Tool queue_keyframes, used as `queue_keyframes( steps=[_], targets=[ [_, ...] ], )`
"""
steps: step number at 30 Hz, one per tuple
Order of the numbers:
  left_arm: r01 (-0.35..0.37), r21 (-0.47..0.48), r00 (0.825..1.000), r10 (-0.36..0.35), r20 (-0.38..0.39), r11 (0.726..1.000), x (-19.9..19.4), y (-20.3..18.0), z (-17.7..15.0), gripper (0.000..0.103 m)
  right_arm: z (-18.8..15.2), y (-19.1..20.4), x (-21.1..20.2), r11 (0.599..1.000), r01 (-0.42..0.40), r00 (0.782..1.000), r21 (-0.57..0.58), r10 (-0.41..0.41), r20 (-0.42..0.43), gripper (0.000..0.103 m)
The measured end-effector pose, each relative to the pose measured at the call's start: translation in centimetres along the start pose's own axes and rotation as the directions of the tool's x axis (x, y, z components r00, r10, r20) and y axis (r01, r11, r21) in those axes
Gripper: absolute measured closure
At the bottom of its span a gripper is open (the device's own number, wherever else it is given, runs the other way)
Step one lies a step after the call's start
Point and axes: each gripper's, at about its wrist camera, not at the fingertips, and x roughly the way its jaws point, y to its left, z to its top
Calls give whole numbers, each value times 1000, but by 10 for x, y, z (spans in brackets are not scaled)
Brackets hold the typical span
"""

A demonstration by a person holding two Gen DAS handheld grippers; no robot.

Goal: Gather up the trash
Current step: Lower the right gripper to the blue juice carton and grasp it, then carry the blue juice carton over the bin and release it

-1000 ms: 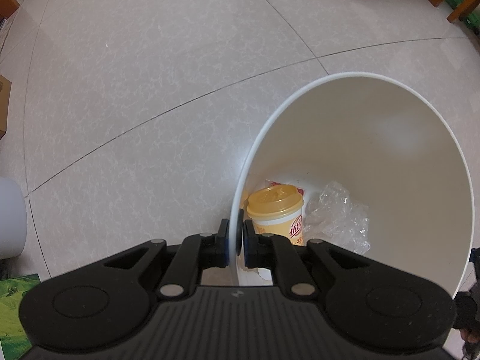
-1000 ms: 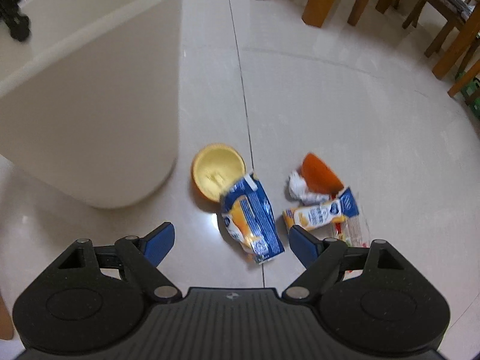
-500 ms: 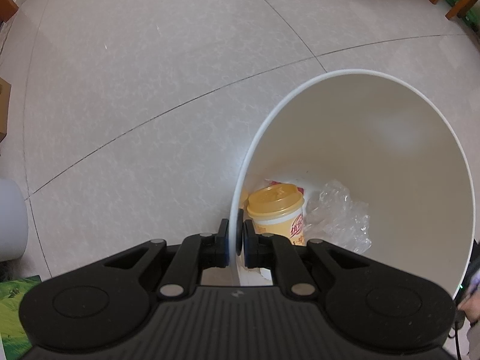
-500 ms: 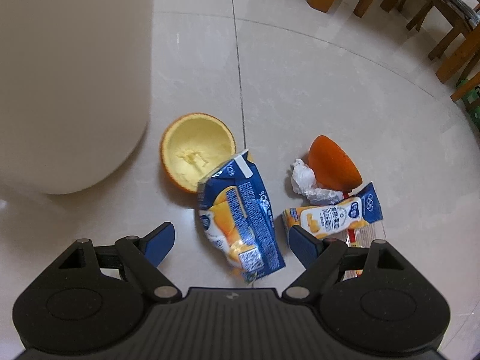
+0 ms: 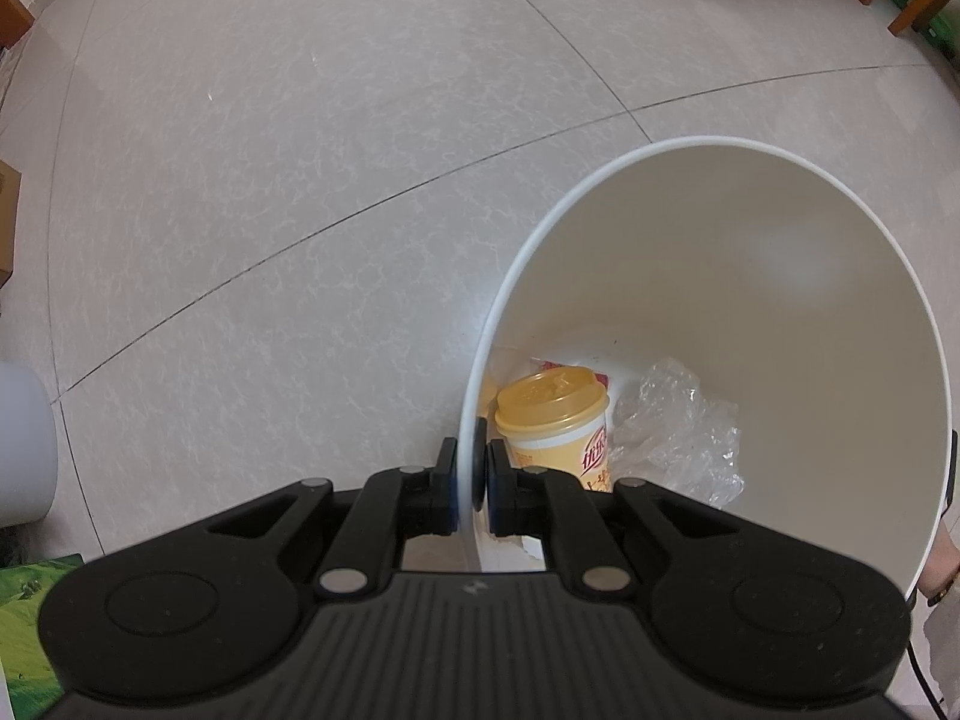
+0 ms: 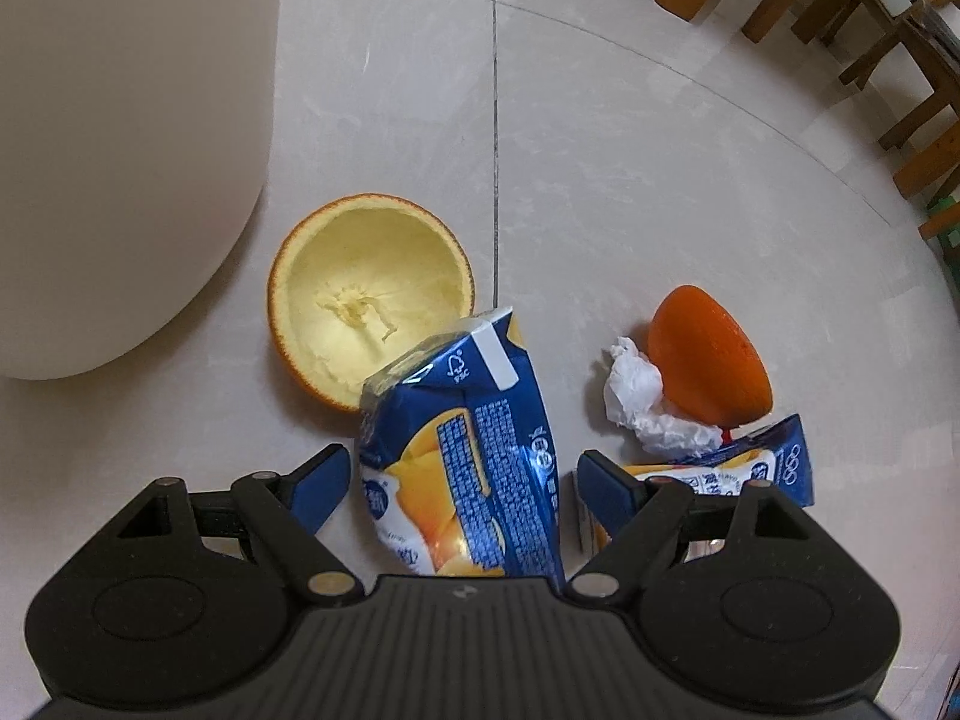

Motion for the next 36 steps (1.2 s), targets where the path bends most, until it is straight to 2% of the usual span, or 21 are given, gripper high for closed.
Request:
queue_keyframes(
  steps=[5, 11, 17, 27, 32, 36],
  targets=[
    [-1, -1, 1000, 1, 0, 1000, 0, -1, 0, 97, 1, -2, 3, 1000, -8, 1000, 4, 8, -30, 33],
    [-2, 0, 1000, 2, 0, 1000, 0, -1, 0, 97, 1, -6, -6, 1000, -8, 998, 16, 9, -60, 34],
    [-6, 3, 1000, 6, 2, 1000, 1, -3, -1, 96, 7, -13, -33, 1000, -27, 998, 14, 27, -49, 34],
    [-5, -5, 1000, 5, 2, 1000, 1, -3, -2, 96, 22, -38, -111, 997, -51, 998, 49, 53, -26, 34],
    [-7, -6, 1000, 7, 1, 1000, 0, -3, -1, 96, 42, -46, -177, 997, -74, 997, 5, 74, -8, 34],
    [-7, -11, 1000, 7, 0, 1000, 1, -3, -1, 96, 66, -46, -234, 993, -116, 992, -33, 117, 44, 34]
  ],
)
